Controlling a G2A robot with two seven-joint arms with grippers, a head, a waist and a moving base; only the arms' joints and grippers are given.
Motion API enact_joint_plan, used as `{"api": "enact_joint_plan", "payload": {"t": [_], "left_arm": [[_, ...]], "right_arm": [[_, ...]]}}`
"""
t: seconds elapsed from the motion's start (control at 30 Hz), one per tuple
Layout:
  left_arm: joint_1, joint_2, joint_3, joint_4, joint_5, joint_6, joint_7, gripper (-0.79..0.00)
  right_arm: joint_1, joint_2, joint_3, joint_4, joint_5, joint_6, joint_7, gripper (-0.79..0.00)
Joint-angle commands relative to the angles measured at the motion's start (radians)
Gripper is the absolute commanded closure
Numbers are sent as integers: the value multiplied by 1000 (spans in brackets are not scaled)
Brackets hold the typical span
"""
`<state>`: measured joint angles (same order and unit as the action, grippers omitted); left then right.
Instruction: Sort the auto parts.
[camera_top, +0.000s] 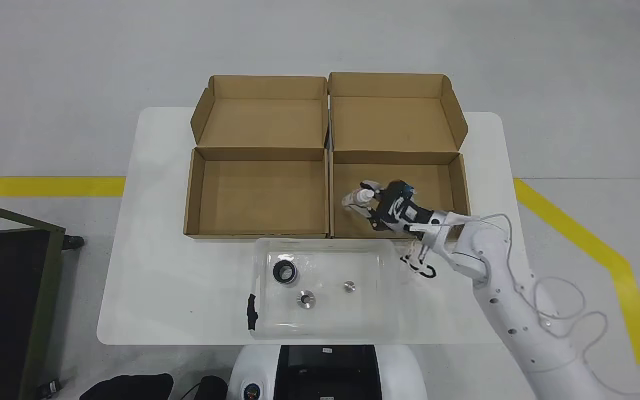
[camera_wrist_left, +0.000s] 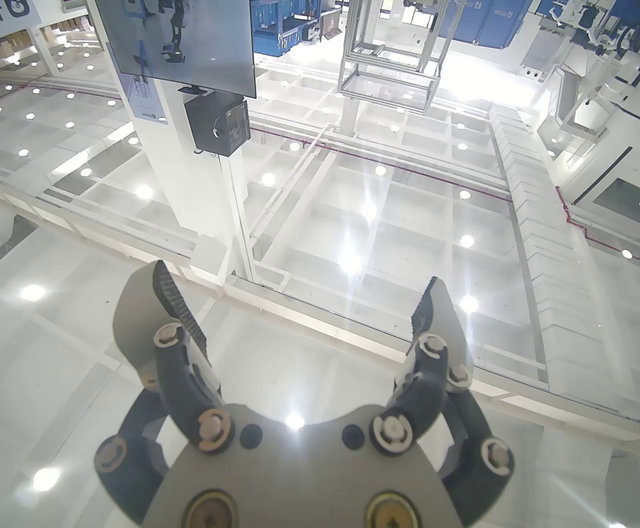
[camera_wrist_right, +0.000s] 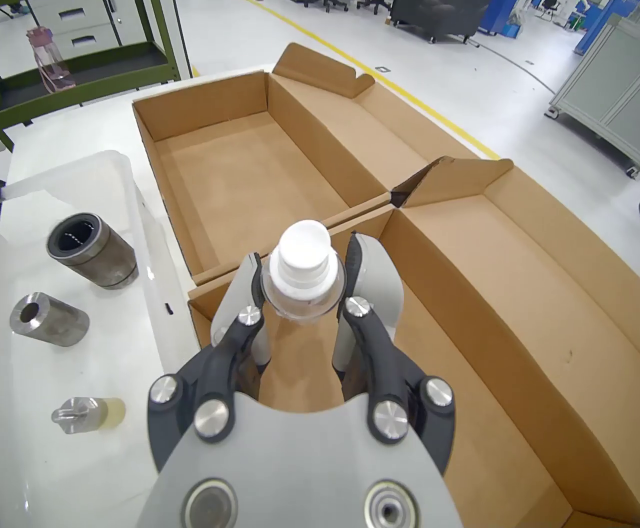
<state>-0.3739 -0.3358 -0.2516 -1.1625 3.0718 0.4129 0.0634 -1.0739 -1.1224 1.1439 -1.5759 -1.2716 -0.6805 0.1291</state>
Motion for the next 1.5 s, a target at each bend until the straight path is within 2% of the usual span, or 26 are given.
{"api": "enact_joint_plan", "payload": {"t": [0.0, 0.33, 0.37, 0.47, 0.5, 0.67, 0.73, 0.77, 0.83, 0.9, 1.13, 1.47], "left_arm": [[0, 0, 0, 0, 0, 0, 0, -785], [0, 0, 0, 0, 0, 0, 0, -785], [0, 0, 0, 0, 0, 0, 0, -785], [0, 0, 0, 0, 0, 0, 0, -785], [0, 0, 0, 0, 0, 0, 0, -785], [0, 0, 0, 0, 0, 0, 0, -785], [0, 0, 0, 0, 0, 0, 0, -785], [0, 0, 0, 0, 0, 0, 0, -785], [0, 0, 0, 0, 0, 0, 0, -785], [0, 0, 0, 0, 0, 0, 0, -785], [0, 0, 0, 0, 0, 0, 0, -785], [0, 0, 0, 0, 0, 0, 0, -785]], "right_arm": [[17, -2, -9, 18, -4, 3, 20, 0], [82, -16, -62, 88, -11, 21, 96, 0], [85, -17, -65, 93, -10, 20, 98, -31], [92, -19, -72, 110, -6, 22, 99, -277], [93, -20, -74, 113, -6, 22, 97, -314], [93, -21, -76, 115, -7, 22, 99, -366], [91, -20, -73, 105, -8, 21, 103, -480], [89, -19, -71, 99, -7, 22, 105, -579], [89, -18, -66, 87, -8, 22, 108, -727], [87, -16, -59, 67, -12, 20, 109, -785], [42, -1, 2, -91, -21, 0, 112, -785], [-75, 29, 77, -337, -17, -125, 174, -785]]}}
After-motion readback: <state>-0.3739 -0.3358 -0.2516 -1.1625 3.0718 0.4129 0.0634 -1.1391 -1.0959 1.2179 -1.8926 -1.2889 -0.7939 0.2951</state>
